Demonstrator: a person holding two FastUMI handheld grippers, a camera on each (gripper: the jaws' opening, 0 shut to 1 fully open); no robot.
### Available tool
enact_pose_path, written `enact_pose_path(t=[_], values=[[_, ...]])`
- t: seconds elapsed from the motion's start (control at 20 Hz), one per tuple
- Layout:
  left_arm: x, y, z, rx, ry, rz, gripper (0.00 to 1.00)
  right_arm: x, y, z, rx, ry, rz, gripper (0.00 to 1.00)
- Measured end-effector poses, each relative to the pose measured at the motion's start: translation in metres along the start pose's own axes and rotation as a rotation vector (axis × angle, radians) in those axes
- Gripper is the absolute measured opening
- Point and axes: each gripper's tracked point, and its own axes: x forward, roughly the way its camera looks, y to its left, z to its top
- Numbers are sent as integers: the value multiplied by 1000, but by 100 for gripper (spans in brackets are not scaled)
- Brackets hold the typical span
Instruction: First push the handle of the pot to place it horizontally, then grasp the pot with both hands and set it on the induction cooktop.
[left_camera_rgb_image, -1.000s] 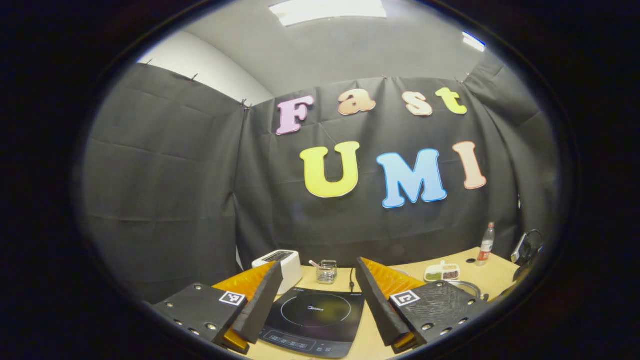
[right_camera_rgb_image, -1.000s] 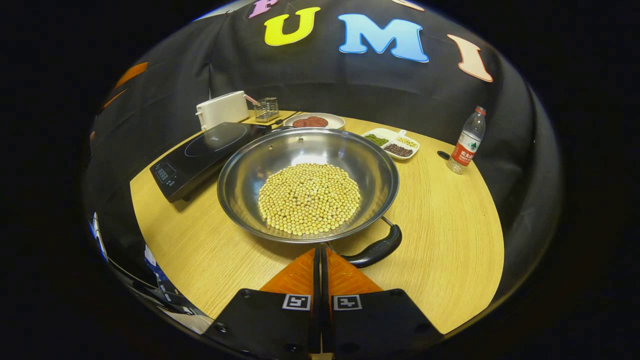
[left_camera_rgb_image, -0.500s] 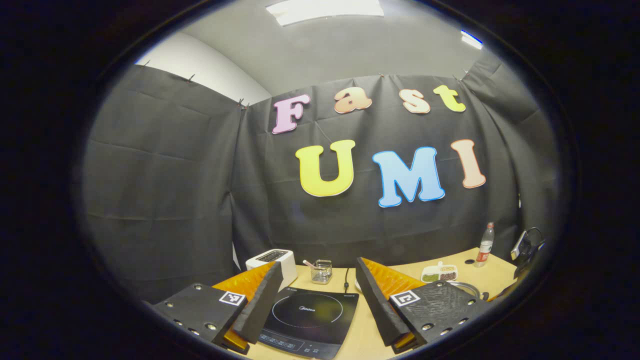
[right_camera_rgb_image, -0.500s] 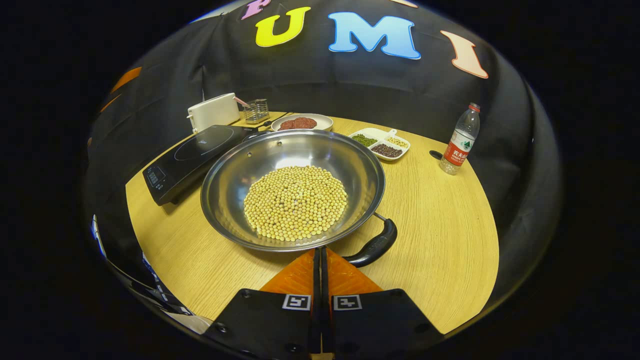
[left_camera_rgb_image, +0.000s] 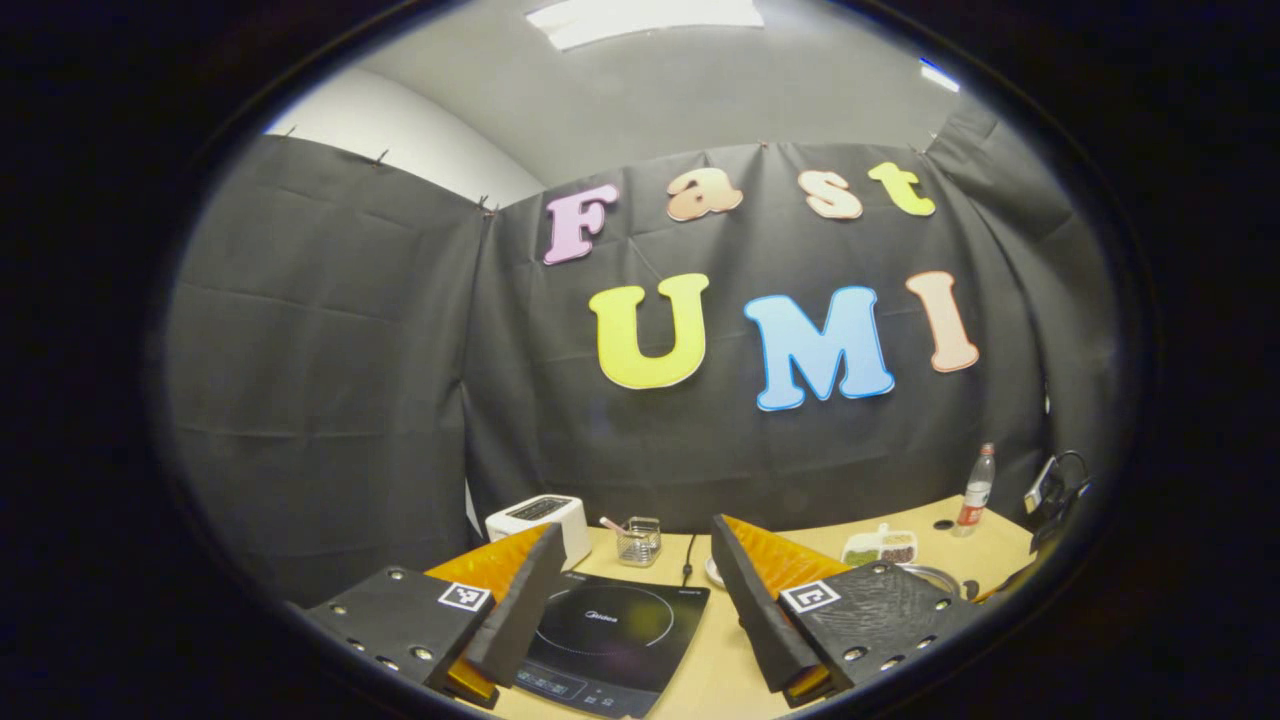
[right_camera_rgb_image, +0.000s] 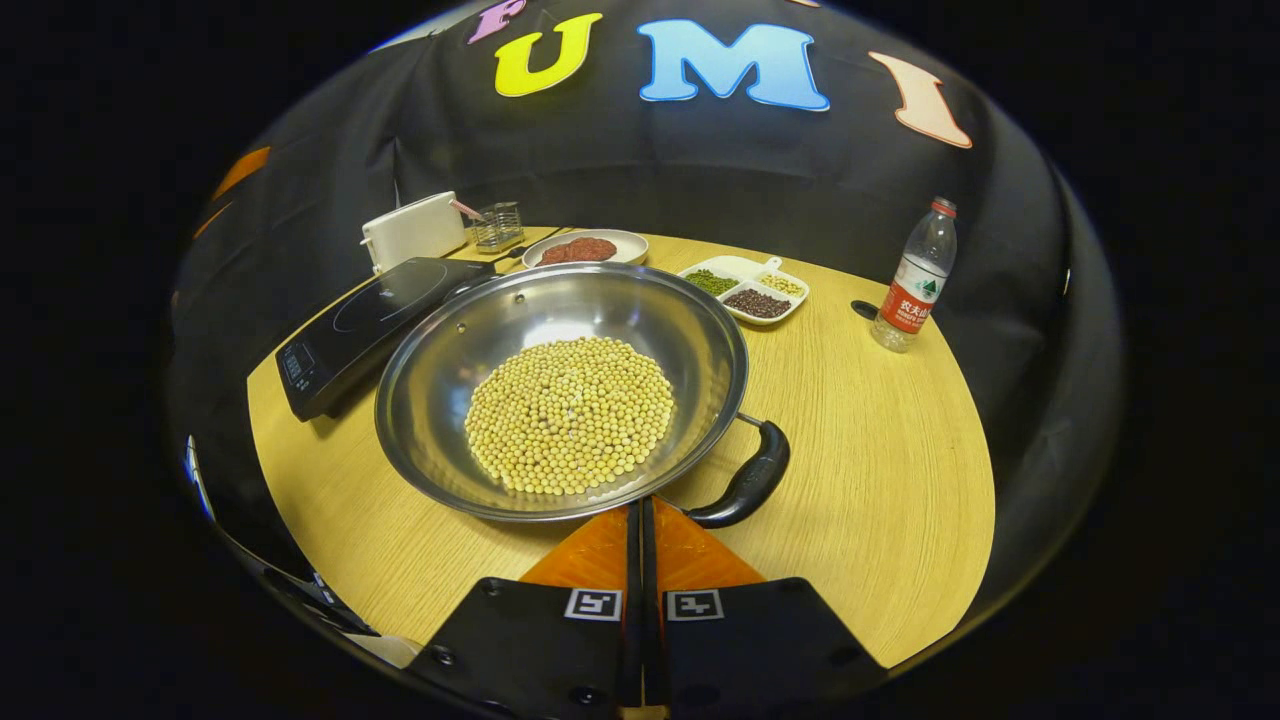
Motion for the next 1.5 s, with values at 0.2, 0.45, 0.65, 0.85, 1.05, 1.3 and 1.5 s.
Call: enact_pose_path(t=[0.2,0.45,0.65,0.85,1.05,1.3,1.5], values=[[3,-16,-5,2,14,6,89,8,-12,6,52,-8,4,2],[3,-36,-7,32,11,2,89,13,-26,15,86,-31,-6,2],[9,-47,-16,29,23,-21,89,19,-35,23,127,-56,-31,2],[20,-52,-29,11,43,-48,88,25,-40,27,154,-65,-64,2],[40,-55,-42,9,57,-101,87,27,-44,32,191,-78,-104,2],[63,-56,-59,2,80,-164,90,5,-49,58,234,-179,-172,19],[81,-65,-82,-7,116,-233,89,-14,-46,85,272,-284,-203,98]])
